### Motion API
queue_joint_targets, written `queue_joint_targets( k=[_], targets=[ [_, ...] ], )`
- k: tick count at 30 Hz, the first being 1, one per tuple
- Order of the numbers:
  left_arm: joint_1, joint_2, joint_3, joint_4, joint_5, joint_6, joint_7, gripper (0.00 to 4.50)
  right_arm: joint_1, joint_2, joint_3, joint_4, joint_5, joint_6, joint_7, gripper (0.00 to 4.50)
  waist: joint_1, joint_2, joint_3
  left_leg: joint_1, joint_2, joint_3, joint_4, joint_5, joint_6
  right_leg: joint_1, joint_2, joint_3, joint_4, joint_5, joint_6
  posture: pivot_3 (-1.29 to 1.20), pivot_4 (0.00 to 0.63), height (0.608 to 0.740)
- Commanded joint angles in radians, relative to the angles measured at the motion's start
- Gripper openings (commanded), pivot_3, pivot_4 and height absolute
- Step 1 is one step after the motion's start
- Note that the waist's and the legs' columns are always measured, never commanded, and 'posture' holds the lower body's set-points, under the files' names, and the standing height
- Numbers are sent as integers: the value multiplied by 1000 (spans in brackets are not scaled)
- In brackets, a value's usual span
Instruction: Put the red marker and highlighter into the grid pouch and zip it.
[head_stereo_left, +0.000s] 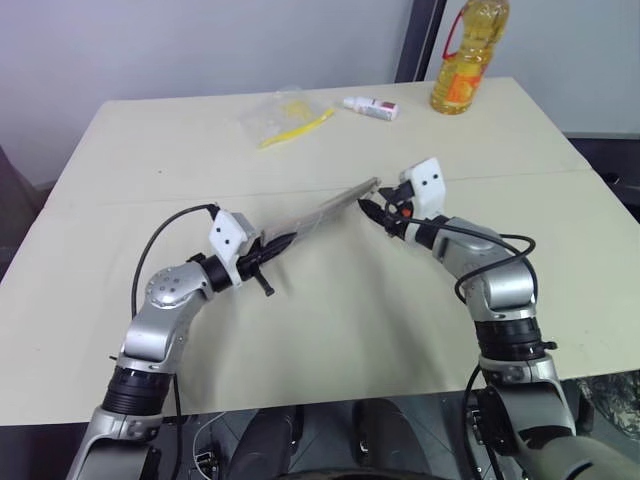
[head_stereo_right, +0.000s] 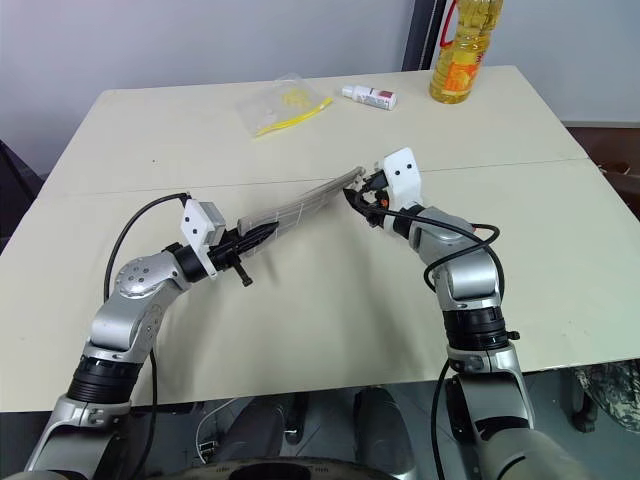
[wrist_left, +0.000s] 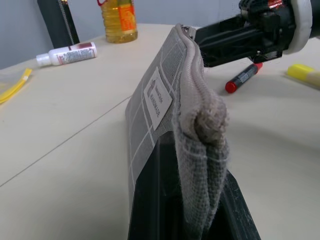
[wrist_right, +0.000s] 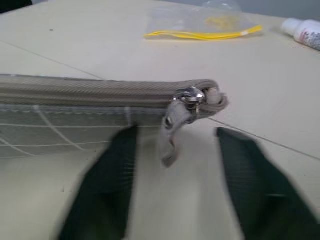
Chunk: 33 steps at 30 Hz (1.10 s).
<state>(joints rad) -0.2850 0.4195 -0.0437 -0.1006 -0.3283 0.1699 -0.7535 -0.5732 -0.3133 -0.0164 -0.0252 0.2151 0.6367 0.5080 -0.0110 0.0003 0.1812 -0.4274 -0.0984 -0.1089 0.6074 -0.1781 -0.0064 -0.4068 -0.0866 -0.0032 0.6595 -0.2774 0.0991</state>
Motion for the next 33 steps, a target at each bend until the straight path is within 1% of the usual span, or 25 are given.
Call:
queue_joint_targets(
  k=[1, 2, 3, 6, 9, 13, 17, 23, 28, 33],
  targets=[
    [-1, -6, 18, -46, -7, -10, 15, 0, -21, 0, -4, -41, 22, -3, 2, 628, 0, 0, 0, 0, 0, 0, 0, 0, 0, 0, 0, 0, 0, 0, 0, 0, 150, 740],
    [0, -7, 16, -47, -2, -12, 19, 0, -20, -3, 2, -47, 22, -3, 4, 130, 0, 0, 0, 0, 0, 0, 0, 0, 0, 0, 0, 0, 0, 0, 0, 0, 150, 740],
    [1, -9, 14, -48, 0, -13, 21, 0, -20, -6, 7, -52, 20, -3, 6, 56, 0, 0, 0, 0, 0, 0, 0, 0, 0, 0, 0, 0, 0, 0, 0, 0, 150, 740],
    [6, -12, 6, -52, 8, -15, 28, 0, -21, -15, 20, -69, 18, -1, 15, 56, 0, 0, 0, 0, 0, 0, 0, 0, 0, 0, 0, 0, 0, 0, 0, 0, 150, 740],
    [6, -23, -7, -50, 33, -15, 53, 0, -22, -44, 61, -99, -3, -1, 37, 56, 0, 0, 0, 0, 0, 0, 0, 0, 0, 0, 0, 0, 0, 0, 0, 0, 150, 740],
    [-7, -55, -32, -40, 52, 23, 90, 0, 0, -120, 183, -189, -44, -19, 123, 56, 1, 0, 0, 0, 0, 0, 0, 0, 0, 0, 0, 0, -1, 0, 0, 0, 150, 740],
    [-44, -115, -90, -17, 103, 44, 137, 0, 5, -167, 264, -284, -38, -11, 200, 56, 1, 0, 0, 0, 0, 0, 0, 0, 0, 2, 0, -1, -4, 0, 0, 0, 150, 740],
    [-104, -209, -143, 44, 139, 71, 186, 0, 18, -213, 351, -393, -36, 1, 283, 56, 3, -1, 0, -1, 0, -1, 0, 0, 0, 3, 0, -1, -5, 0, 1, 0, 150, 740],
    [-145, -261, -145, 111, 164, 53, 219, 0, 33, -238, 376, -455, -27, 27, 311, 56, 4, -1, 0, -1, 0, -1, 0, 0, 1, 3, 0, -2, -6, 0, 1, 0, 150, 740],
    [-157, -269, -131, 123, 166, 47, 219, 0, 44, -261, 346, -458, -34, 46, 295, 56, 4, -1, 0, -1, 0, -1, 0, 0, 0, 3, 0, -2, -6, 0, 1, 0, 150, 740]
  ],
)
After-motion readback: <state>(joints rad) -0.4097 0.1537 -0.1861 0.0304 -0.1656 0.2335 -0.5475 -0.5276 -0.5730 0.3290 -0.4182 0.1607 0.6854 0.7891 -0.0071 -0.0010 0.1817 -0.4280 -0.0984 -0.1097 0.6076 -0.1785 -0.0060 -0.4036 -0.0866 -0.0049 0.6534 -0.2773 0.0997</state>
